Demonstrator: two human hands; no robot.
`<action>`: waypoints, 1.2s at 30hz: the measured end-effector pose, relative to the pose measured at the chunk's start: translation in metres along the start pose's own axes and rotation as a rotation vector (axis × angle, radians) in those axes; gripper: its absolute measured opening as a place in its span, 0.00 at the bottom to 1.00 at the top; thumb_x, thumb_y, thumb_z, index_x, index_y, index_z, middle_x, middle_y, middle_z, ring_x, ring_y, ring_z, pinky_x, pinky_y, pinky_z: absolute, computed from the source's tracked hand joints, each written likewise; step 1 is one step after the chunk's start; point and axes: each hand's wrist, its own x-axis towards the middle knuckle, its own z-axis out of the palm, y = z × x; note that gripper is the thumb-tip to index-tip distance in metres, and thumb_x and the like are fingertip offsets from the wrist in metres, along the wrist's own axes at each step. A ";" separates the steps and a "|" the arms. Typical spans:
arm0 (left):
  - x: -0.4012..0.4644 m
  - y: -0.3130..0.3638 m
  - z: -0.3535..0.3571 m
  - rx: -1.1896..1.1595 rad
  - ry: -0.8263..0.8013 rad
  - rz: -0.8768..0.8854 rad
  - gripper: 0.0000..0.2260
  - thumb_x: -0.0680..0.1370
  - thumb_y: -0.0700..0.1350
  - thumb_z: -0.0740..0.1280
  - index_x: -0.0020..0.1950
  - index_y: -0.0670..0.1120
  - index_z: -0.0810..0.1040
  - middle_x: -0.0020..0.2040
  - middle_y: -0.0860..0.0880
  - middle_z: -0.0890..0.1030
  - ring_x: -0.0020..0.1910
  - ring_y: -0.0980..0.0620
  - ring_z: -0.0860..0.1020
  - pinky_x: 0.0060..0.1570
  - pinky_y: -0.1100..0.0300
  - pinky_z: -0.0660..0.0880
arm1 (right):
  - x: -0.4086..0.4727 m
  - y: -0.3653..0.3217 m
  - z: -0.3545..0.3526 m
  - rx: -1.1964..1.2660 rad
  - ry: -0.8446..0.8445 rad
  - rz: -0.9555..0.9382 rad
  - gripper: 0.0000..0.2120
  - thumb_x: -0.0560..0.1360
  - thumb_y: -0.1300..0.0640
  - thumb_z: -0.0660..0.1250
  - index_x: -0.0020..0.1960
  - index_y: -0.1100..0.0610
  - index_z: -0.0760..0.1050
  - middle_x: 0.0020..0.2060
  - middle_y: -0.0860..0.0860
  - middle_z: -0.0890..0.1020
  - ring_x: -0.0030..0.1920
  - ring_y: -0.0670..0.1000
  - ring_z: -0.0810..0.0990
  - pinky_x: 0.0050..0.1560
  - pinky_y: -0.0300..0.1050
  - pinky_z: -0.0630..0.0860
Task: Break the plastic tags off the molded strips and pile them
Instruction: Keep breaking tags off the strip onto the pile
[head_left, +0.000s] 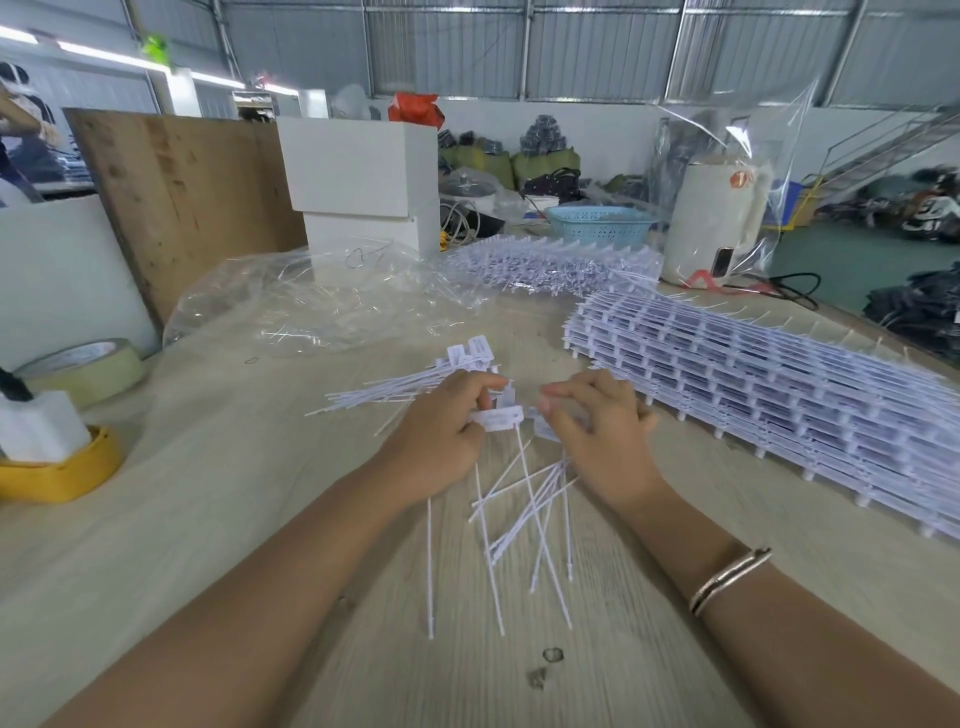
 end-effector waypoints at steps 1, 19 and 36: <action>-0.001 0.002 0.002 0.017 -0.013 0.038 0.22 0.75 0.33 0.59 0.68 0.48 0.69 0.54 0.52 0.73 0.47 0.54 0.71 0.45 0.62 0.64 | -0.002 -0.005 0.001 0.059 -0.038 -0.043 0.13 0.74 0.39 0.60 0.50 0.43 0.80 0.48 0.39 0.73 0.54 0.41 0.65 0.48 0.43 0.50; -0.002 0.008 -0.001 -0.359 -0.032 -0.151 0.15 0.80 0.43 0.62 0.33 0.50 0.73 0.30 0.54 0.74 0.33 0.57 0.71 0.40 0.60 0.65 | -0.003 -0.013 -0.009 0.347 -0.197 -0.105 0.09 0.74 0.54 0.69 0.37 0.42 0.76 0.35 0.40 0.76 0.49 0.43 0.70 0.60 0.61 0.61; 0.006 -0.008 -0.001 -1.149 -0.021 -0.446 0.15 0.81 0.42 0.56 0.35 0.48 0.73 0.30 0.51 0.70 0.30 0.57 0.68 0.34 0.65 0.67 | 0.000 0.000 -0.013 0.434 -0.010 0.048 0.07 0.75 0.52 0.67 0.40 0.40 0.78 0.37 0.40 0.80 0.46 0.48 0.79 0.58 0.50 0.61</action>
